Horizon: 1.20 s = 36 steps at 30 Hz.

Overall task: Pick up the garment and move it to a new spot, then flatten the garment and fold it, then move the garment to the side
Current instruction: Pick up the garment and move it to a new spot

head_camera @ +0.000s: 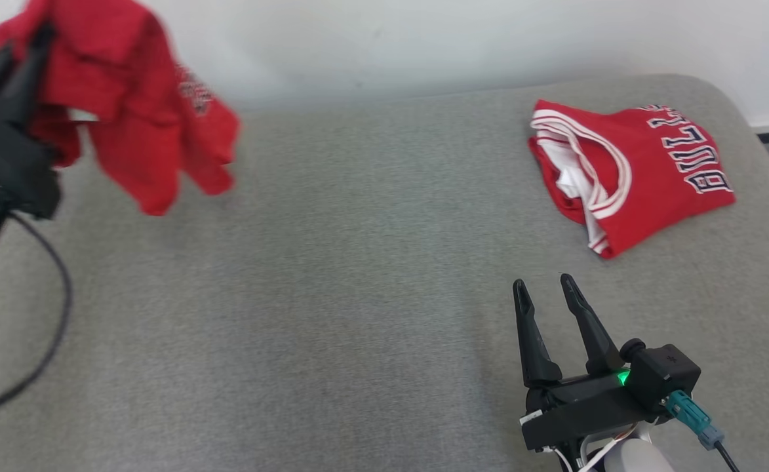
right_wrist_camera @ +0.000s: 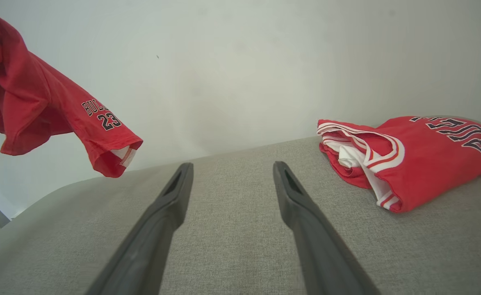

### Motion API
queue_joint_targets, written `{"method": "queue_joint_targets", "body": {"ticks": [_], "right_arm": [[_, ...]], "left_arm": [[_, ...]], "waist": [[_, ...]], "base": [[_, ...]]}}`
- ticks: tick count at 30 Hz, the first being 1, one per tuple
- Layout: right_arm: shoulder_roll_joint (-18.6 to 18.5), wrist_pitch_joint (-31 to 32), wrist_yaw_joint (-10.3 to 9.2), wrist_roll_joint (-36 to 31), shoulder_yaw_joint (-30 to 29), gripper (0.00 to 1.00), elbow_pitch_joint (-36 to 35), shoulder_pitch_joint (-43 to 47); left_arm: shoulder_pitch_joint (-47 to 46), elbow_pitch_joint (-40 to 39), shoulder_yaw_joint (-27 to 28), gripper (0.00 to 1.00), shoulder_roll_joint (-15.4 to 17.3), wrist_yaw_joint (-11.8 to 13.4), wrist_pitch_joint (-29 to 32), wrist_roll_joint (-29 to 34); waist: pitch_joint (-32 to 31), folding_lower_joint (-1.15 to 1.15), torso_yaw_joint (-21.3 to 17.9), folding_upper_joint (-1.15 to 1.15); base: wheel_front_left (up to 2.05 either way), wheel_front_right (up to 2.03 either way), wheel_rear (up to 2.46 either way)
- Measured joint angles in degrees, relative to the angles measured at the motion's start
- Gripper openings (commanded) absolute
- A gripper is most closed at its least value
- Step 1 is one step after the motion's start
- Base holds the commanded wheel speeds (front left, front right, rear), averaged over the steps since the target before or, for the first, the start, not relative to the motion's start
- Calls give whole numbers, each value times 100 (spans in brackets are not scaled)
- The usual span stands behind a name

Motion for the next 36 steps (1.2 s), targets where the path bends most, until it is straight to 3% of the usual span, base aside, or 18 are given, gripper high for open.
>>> {"method": "queue_joint_targets", "body": {"ticks": [9,17,26,36], "right_arm": [[-1,-1,0,51,-54,100,-31,12],[-2,0,0,11,-151,100,-42,14],[1,-1,0,-66,-215,100,-8,77],[0,0,0,-144,-238,100,70,108]], "left_arm": [[578,-1413,-497,0,-743,200,287,-207],[1534,-1675,-837,0,-1151,426,15,-353],[2727,-1279,-968,0,-1154,627,-455,-447],[3008,-181,-951,0,-1182,546,-1224,-478]], "waist": [[37,0,-483,0],[129,1,-526,0],[147,1,-206,0],[163,1,149,1]], "base": [[0,0,0],[0,0,0],[0,0,0],[0,0,0]]}}
